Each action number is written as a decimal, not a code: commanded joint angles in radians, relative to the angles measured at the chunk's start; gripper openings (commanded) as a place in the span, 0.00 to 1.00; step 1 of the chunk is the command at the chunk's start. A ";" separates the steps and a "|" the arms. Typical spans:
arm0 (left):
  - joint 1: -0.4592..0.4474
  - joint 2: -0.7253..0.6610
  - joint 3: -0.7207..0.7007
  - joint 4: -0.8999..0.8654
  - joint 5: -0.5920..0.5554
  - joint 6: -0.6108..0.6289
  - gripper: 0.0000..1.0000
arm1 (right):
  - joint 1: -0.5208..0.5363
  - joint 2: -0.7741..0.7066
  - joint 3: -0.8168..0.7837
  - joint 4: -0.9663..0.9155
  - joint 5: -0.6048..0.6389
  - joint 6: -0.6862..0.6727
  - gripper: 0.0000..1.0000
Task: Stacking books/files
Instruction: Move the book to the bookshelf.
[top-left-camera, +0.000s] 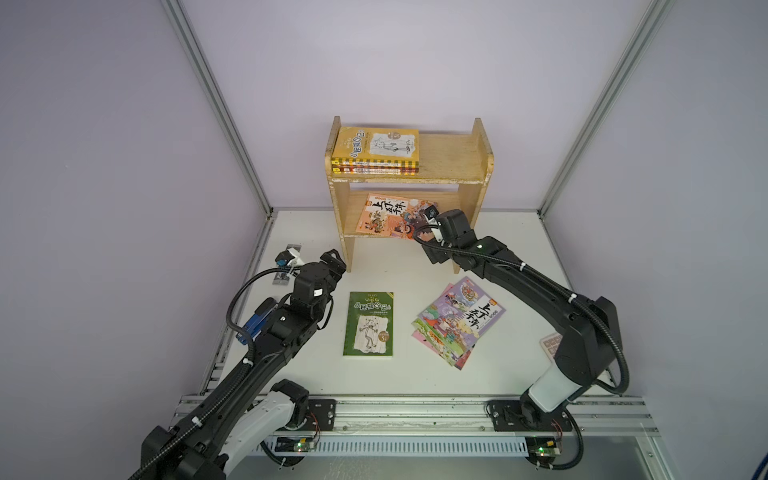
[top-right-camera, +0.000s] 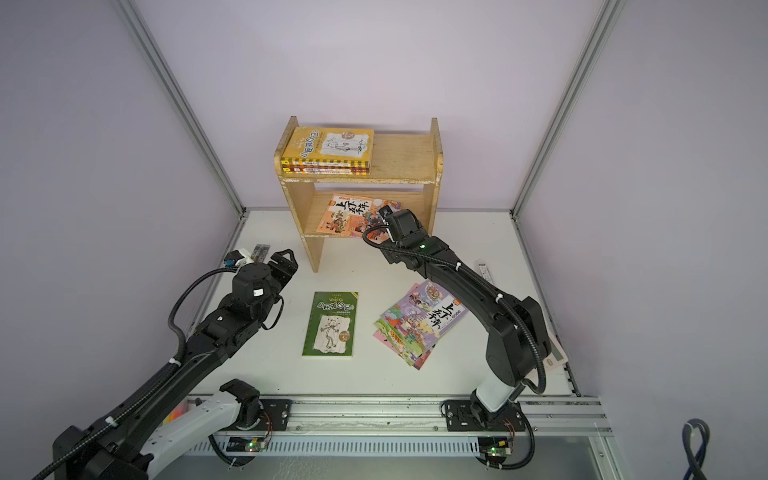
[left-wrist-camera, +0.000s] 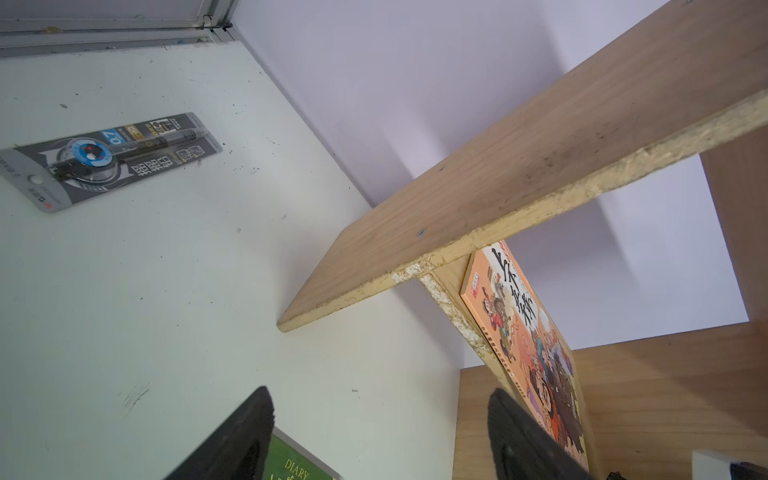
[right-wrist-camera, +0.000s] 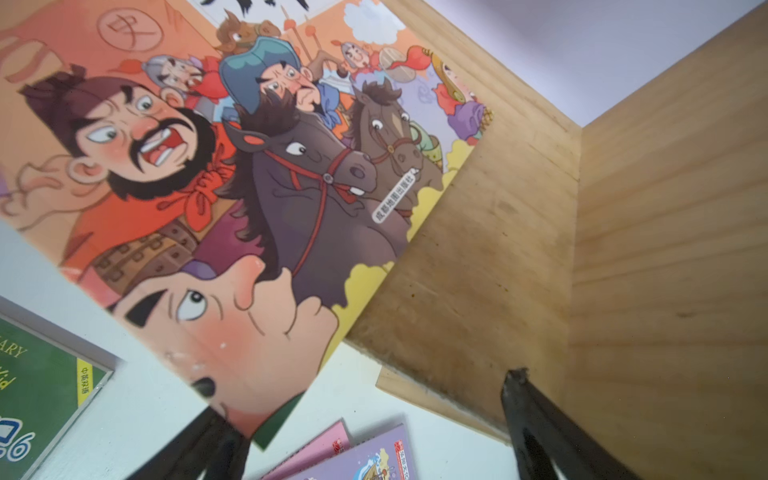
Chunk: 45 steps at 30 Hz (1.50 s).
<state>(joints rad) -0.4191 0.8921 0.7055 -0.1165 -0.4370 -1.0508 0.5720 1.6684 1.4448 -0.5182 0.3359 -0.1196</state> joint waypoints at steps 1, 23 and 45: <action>0.009 -0.022 -0.006 -0.012 -0.019 0.013 0.83 | 0.000 -0.023 -0.006 -0.017 0.020 0.007 0.93; 0.032 -0.081 -0.026 -0.053 -0.016 0.007 0.84 | -0.002 0.029 0.101 -0.019 -0.011 -0.041 0.94; 0.034 -0.082 -0.038 -0.060 -0.015 0.000 0.84 | -0.023 0.054 0.130 -0.031 -0.007 0.009 0.93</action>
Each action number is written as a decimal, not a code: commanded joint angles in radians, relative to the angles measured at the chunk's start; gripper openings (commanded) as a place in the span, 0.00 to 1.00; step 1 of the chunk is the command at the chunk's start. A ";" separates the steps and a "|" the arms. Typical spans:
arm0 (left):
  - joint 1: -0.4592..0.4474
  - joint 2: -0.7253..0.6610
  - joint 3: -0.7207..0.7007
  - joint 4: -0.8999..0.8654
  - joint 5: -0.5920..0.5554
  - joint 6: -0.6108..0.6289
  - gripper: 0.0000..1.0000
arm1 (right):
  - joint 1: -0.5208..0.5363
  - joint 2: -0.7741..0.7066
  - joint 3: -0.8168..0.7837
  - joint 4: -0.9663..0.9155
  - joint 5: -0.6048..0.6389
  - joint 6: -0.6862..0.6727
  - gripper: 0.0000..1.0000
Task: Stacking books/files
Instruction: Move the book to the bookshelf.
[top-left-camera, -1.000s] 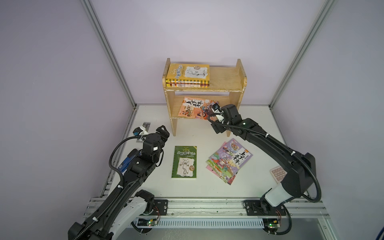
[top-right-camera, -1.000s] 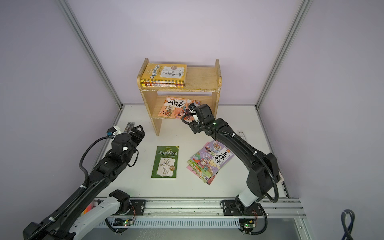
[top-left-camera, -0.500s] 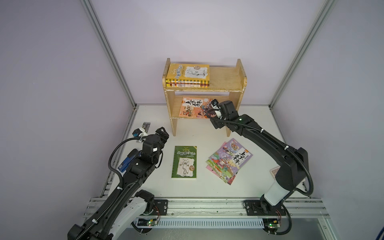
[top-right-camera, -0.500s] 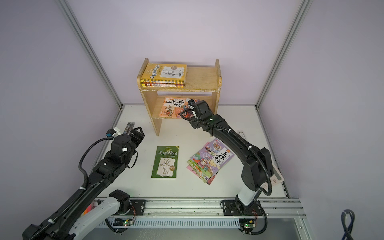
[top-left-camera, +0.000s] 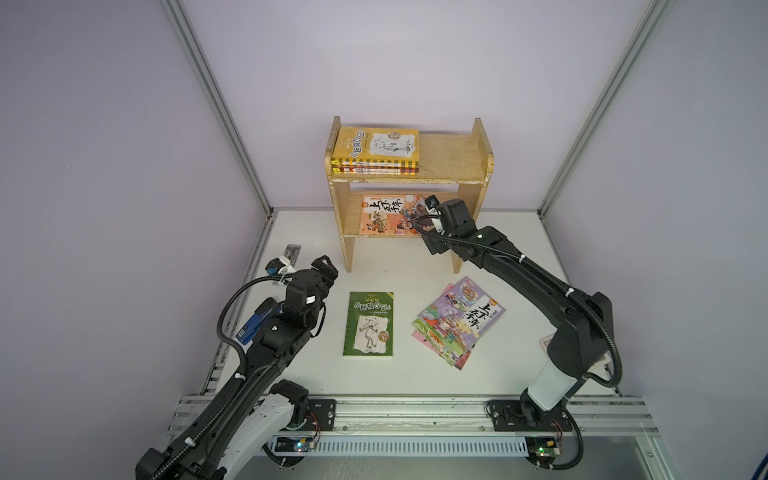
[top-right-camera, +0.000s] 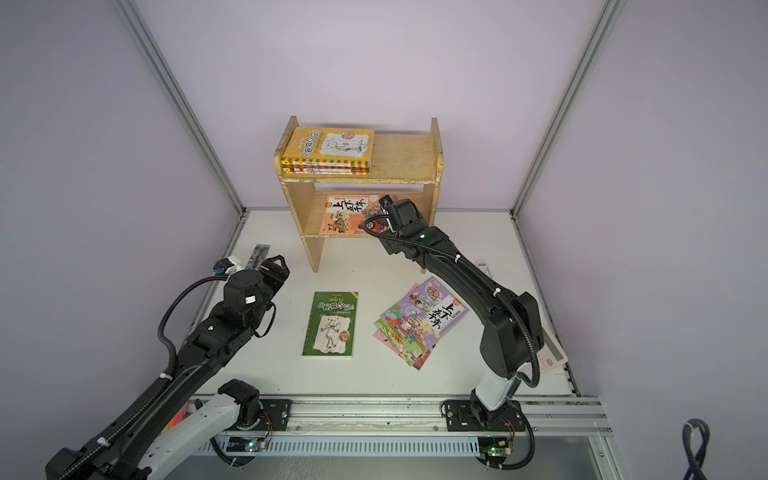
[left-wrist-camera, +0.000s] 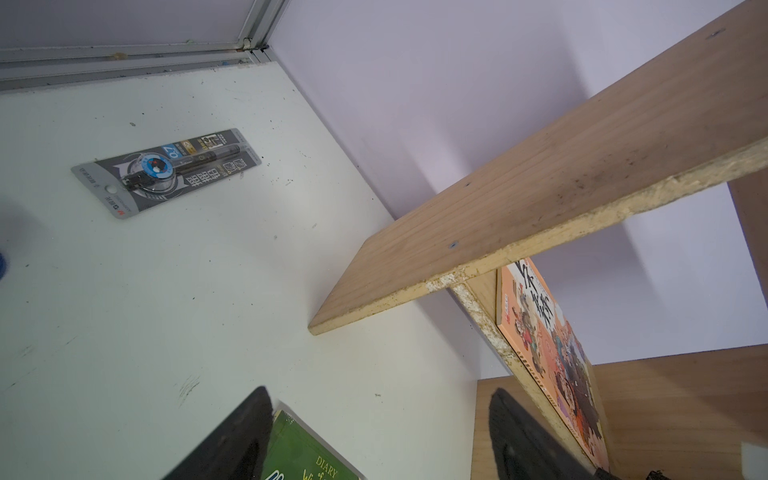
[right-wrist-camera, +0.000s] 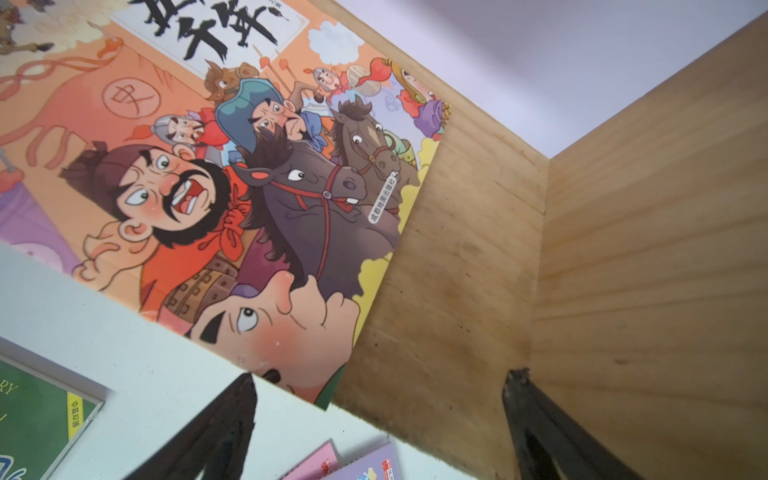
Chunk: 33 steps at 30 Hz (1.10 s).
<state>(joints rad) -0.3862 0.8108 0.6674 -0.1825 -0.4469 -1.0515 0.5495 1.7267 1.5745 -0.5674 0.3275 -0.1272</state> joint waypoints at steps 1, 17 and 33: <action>0.001 -0.002 -0.002 0.006 -0.006 0.001 0.84 | -0.001 -0.011 -0.002 0.015 -0.013 0.025 0.93; 0.004 -0.038 -0.024 -0.015 -0.014 -0.012 0.84 | 0.000 -0.011 0.039 0.054 -0.077 0.403 0.72; 0.009 -0.062 -0.038 -0.038 -0.024 -0.013 0.85 | -0.029 0.082 0.055 0.171 -0.113 0.503 0.74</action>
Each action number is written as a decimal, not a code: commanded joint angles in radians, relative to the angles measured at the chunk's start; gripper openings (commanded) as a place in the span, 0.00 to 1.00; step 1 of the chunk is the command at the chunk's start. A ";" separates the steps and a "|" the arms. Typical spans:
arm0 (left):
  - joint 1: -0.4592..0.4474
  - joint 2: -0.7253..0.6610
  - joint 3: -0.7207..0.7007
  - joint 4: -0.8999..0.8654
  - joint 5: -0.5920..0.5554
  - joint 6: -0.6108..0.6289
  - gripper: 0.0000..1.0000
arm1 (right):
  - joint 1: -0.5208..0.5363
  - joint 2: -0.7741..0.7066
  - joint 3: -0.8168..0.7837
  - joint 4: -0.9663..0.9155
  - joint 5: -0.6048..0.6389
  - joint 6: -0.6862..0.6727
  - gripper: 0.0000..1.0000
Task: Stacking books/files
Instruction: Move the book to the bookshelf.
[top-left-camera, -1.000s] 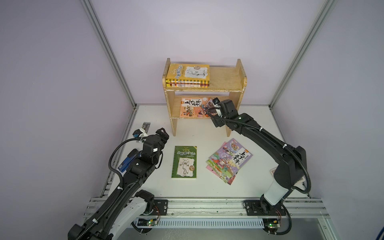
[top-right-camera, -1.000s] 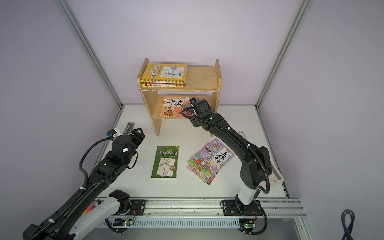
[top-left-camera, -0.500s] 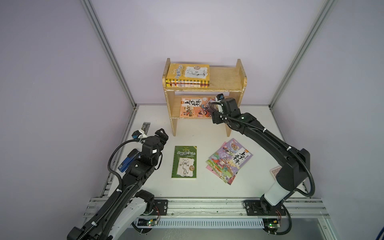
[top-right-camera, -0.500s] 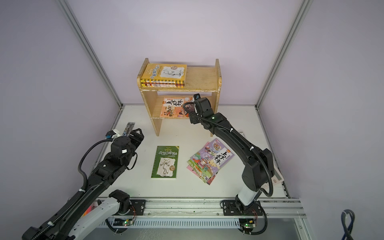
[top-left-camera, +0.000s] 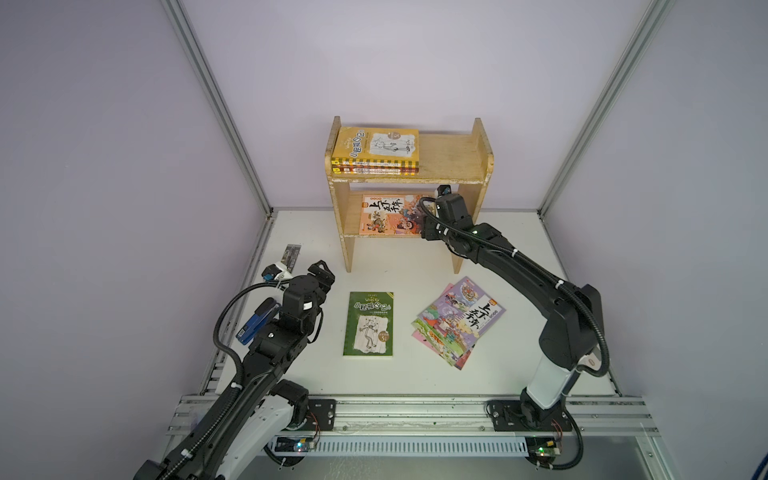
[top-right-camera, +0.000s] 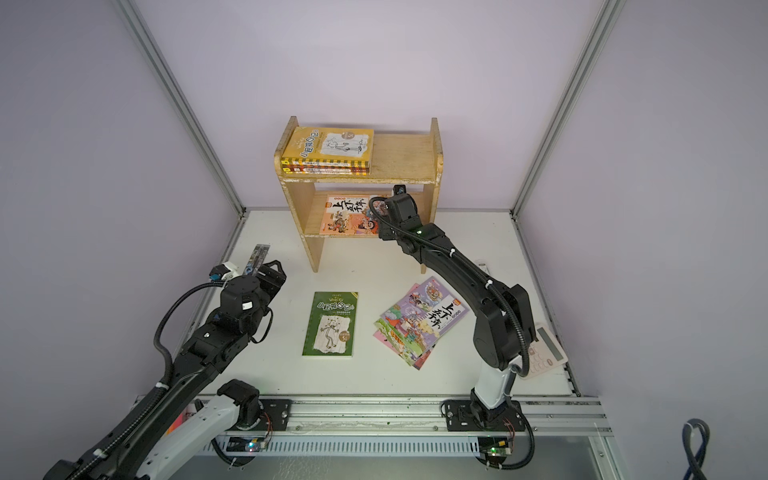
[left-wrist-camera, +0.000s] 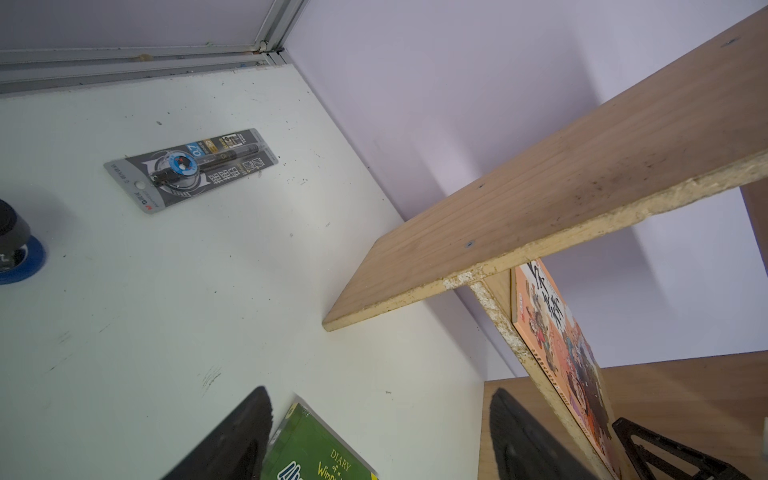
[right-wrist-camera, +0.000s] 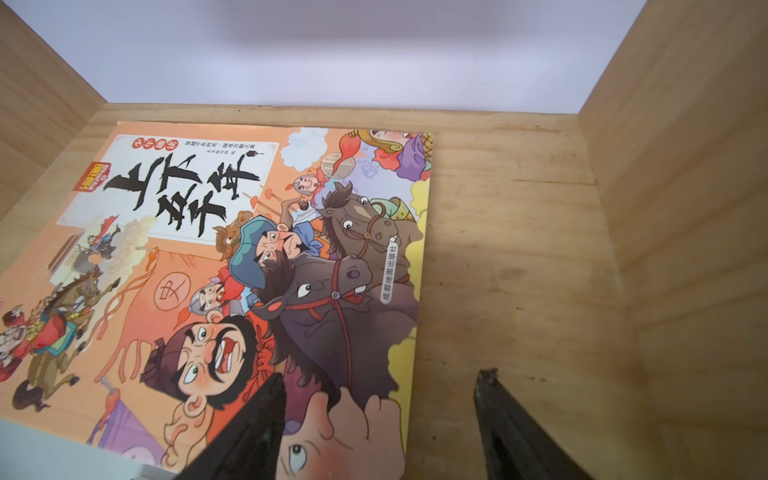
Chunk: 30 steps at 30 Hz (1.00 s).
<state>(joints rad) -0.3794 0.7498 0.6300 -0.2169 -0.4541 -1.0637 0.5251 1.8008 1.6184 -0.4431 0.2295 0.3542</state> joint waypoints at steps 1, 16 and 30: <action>0.003 -0.003 -0.001 -0.003 -0.018 0.000 0.84 | -0.006 0.014 0.011 0.054 -0.023 0.022 0.75; 0.022 -0.026 -0.004 -0.026 -0.029 0.005 0.85 | -0.010 0.078 0.021 0.117 -0.175 0.014 0.76; 0.042 -0.048 -0.021 -0.031 -0.020 0.007 0.85 | 0.029 0.112 0.065 0.115 -0.180 0.052 0.76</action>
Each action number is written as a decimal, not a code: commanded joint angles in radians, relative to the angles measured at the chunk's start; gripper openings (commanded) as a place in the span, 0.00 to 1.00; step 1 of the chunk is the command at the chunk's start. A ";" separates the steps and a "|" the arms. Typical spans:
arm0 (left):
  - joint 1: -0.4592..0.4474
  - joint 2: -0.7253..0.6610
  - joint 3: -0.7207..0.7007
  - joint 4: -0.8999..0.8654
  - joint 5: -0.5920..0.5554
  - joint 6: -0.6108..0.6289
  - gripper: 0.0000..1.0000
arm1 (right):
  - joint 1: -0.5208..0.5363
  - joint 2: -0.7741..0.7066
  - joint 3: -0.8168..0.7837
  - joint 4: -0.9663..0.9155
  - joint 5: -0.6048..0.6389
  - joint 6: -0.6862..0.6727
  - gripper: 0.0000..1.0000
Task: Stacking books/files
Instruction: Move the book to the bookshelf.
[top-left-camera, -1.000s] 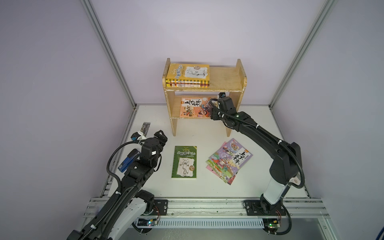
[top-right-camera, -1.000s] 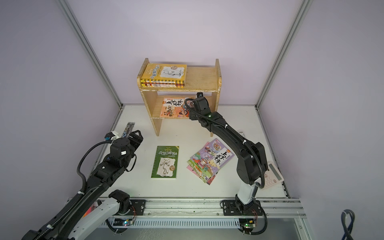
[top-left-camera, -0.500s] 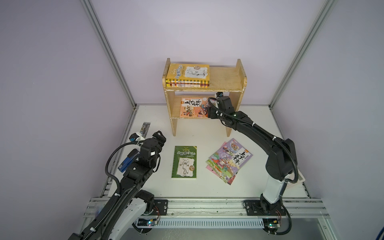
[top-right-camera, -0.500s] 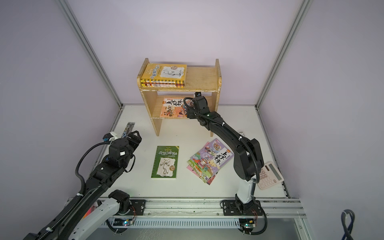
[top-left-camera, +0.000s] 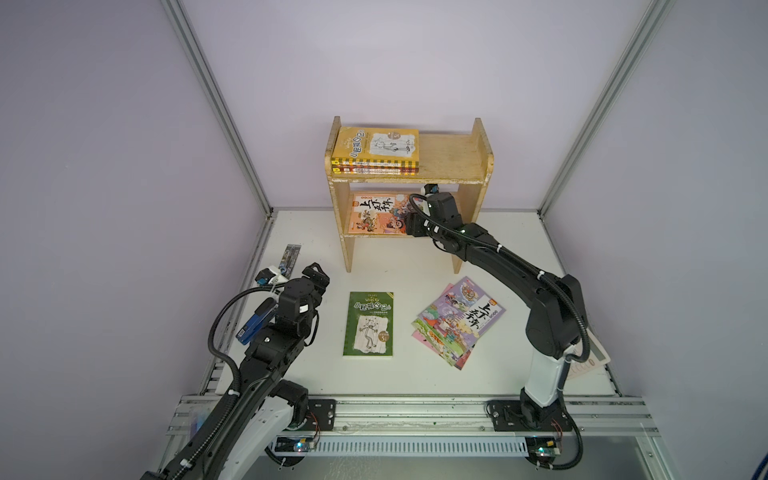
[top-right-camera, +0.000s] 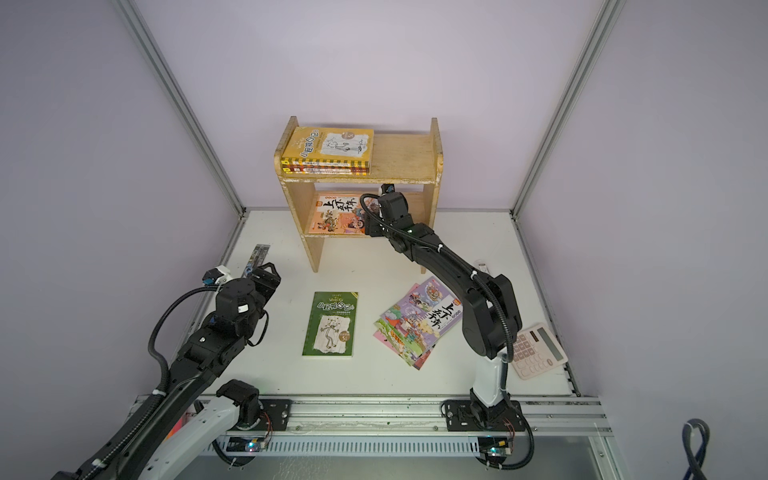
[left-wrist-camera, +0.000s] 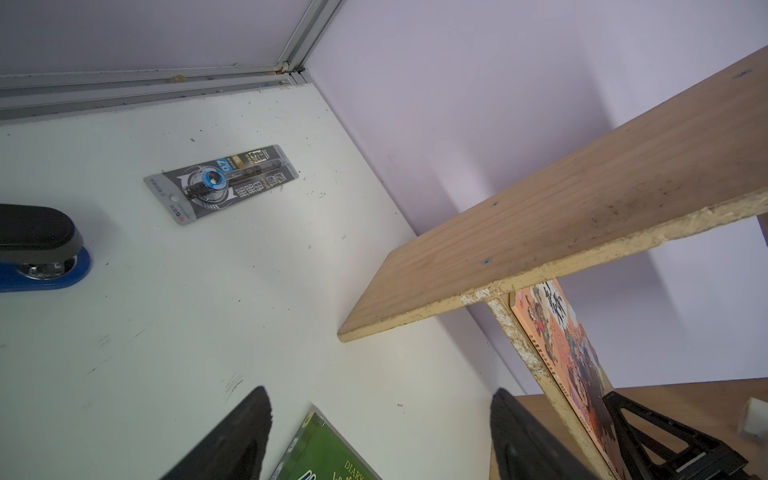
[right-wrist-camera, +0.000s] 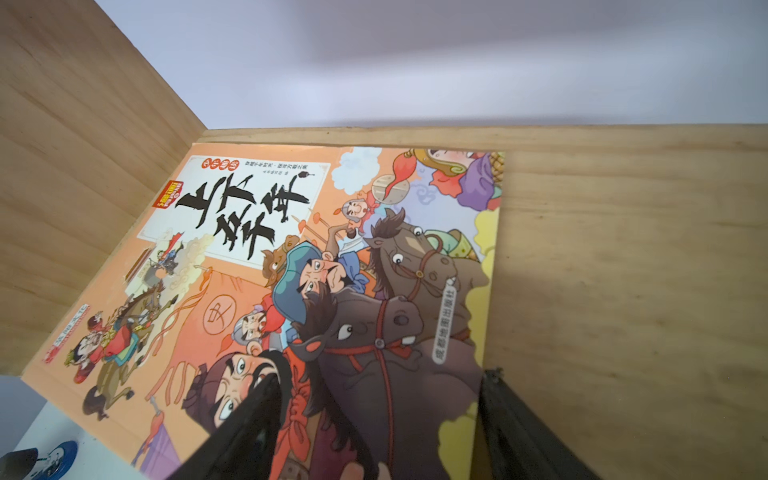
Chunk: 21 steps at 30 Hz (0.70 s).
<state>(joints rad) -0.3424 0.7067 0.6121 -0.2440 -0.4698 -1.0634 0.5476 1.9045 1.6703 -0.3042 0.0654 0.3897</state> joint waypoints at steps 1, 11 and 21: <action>0.006 -0.006 -0.003 -0.004 -0.004 0.008 0.85 | 0.008 0.011 0.018 -0.027 -0.013 0.018 0.76; 0.026 -0.028 -0.017 -0.008 0.009 0.011 0.85 | 0.013 0.037 0.061 -0.039 -0.022 -0.006 0.76; 0.034 -0.042 -0.020 -0.020 0.018 0.010 0.85 | 0.012 0.014 0.061 -0.065 0.050 -0.030 0.80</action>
<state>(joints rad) -0.3107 0.6693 0.5915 -0.2584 -0.4503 -1.0603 0.5602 1.9423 1.7386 -0.3485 0.0639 0.3756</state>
